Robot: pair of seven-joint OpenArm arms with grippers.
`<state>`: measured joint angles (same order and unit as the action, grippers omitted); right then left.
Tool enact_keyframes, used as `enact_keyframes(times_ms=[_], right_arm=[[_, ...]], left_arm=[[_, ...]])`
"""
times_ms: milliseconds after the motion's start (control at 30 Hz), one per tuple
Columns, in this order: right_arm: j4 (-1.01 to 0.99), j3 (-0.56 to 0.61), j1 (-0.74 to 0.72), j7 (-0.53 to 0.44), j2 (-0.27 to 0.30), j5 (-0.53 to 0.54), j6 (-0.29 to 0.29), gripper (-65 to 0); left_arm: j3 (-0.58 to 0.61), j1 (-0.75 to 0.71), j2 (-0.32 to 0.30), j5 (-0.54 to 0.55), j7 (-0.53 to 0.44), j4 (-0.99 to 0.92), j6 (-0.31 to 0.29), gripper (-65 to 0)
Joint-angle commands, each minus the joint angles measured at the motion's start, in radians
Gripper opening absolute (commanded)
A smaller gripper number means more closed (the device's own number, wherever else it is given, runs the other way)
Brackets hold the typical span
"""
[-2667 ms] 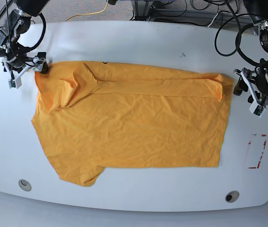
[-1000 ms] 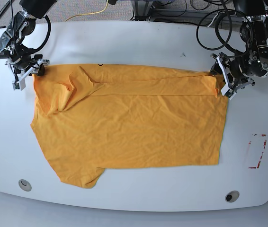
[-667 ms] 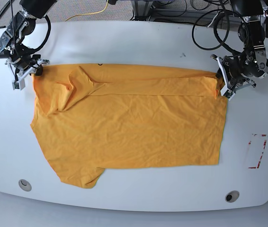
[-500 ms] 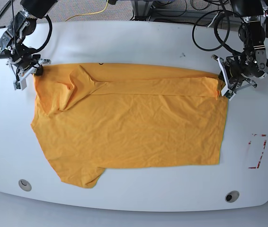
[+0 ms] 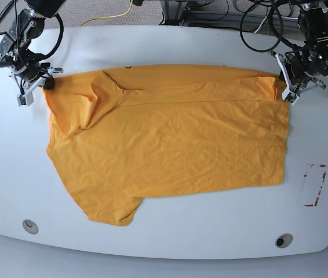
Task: Layout the t-shirt on the table in an organized manner, then fold the t-shirt properly
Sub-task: 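Drag the shirt with both grippers toward the robot base, unfolding it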
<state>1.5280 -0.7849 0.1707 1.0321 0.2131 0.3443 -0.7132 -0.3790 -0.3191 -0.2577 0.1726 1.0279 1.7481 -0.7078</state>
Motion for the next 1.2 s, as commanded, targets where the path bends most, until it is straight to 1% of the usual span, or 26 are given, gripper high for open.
enact_keyframes(times_ms=[0,200,300,433,533,633,733,900,1033,1167], right_arm=[[0.064,-0.032,0.042,0.027,0.019,-0.055,0.015,-65.0],[0.190,-0.040,0.142,0.057,0.012,-0.050,0.015,-65.0],[0.243,-0.046,0.191,0.064,-0.014,-0.050,0.015,-65.0],[0.314,-0.086,0.250,0.064,-0.045,-0.050,0.015,-65.0],[0.340,-0.103,0.278,0.064,-0.060,-0.050,0.015,-65.0],[0.346,-0.118,0.292,0.064,-0.063,-0.050,0.015,-65.0],[0.345,-0.130,0.295,0.064,-0.062,-0.050,0.015,-65.0],[0.346,-0.135,0.303,0.064,-0.062,-0.050,0.015,-64.8],[0.343,-0.133,0.300,0.063,-0.062,-0.050,0.015,-64.8],[0.342,-0.132,0.297,0.061,-0.062,-0.050,0.015,-64.8]], left_arm=[[-0.021,-0.042,-0.018,-0.038,0.029,0.039,0.010,-63.5],[-0.027,-0.120,-0.018,-0.037,0.029,0.077,0.010,-63.5],[-0.025,-0.159,-0.018,-0.035,0.029,0.088,0.010,-63.5],[-0.025,-0.193,-0.016,-0.035,0.029,0.091,0.010,-63.5],[-0.025,-0.209,-0.015,-0.035,0.029,0.091,0.010,-63.5],[-0.025,-0.219,-0.015,-0.035,0.030,0.091,0.010,-63.3],[-0.024,-0.225,-0.015,-0.035,0.062,0.091,0.010,-62.8],[-0.025,-0.225,-0.015,-0.035,0.099,0.098,0.010,-56.7],[-0.028,-0.225,-0.018,-0.035,0.099,0.120,0.010,-49.2],[-0.076,-0.226,-0.018,-0.035,0.099,0.140,0.010,-40.6]])
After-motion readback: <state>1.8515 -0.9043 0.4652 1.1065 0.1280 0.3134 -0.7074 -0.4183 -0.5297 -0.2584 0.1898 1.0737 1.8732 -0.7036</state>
